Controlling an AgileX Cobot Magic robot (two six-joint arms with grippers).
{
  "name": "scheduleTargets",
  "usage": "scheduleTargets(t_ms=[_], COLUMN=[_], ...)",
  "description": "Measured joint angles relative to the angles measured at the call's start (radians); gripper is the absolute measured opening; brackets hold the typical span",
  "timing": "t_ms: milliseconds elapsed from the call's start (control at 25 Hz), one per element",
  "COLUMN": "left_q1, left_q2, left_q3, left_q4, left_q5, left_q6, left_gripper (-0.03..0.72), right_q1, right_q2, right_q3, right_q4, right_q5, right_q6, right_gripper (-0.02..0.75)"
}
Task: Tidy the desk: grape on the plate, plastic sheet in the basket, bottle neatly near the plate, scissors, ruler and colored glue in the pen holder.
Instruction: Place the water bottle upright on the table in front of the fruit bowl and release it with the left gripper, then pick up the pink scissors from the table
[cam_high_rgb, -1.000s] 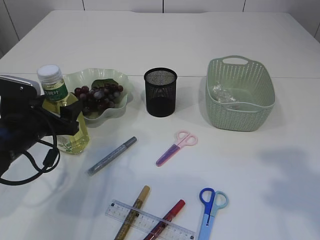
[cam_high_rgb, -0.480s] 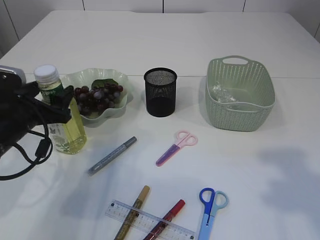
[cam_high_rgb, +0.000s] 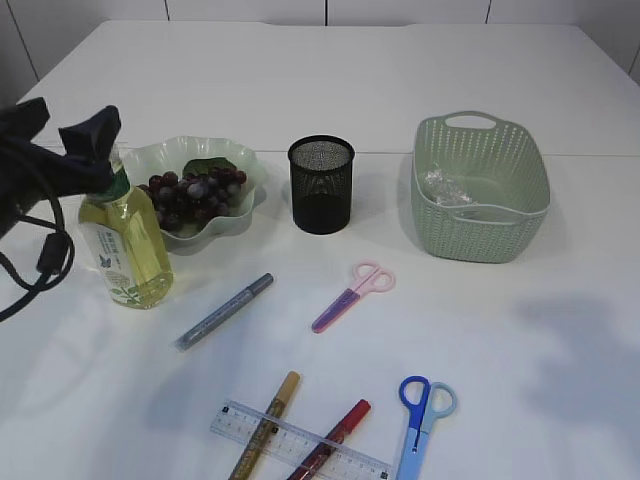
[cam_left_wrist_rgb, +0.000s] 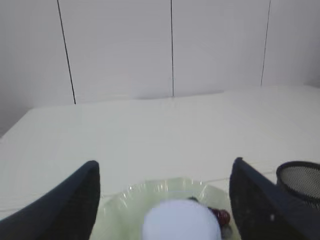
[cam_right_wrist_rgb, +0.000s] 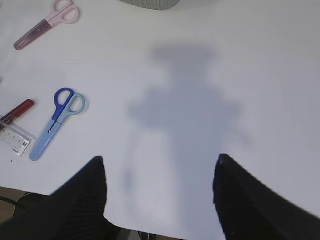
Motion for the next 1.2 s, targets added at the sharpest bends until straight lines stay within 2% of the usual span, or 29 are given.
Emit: scheduleTargets(t_ms=[200, 680, 880, 1200], left_q1=[0.0, 0.0, 0.0, -0.005], left_q2=[-0.091, -0.454, -0.627, -0.724], left_q3=[0.002, 0.006, -0.067, -0.325], left_q4=[0.0, 0.02, 0.028, 0.051], left_q5=[0.037, 0.533, 0.934, 1.552], left_q6=[0.0, 0.0, 0.0, 0.0], left_gripper=[0.569, 0.561, 0.56, 0.484], right_q1=[0.0, 0.0, 0.0, 0.0], right_q2=[0.0, 0.0, 0.0, 0.0], right_q3=[0.0, 0.0, 0.0, 0.0], right_q4=[0.0, 0.0, 0.0, 0.0], right_q5=[0.0, 0.0, 0.0, 0.0], right_q6=[0.0, 0.006, 0.056, 0.171], right_gripper=[0.524, 0.524, 0.524, 0.524])
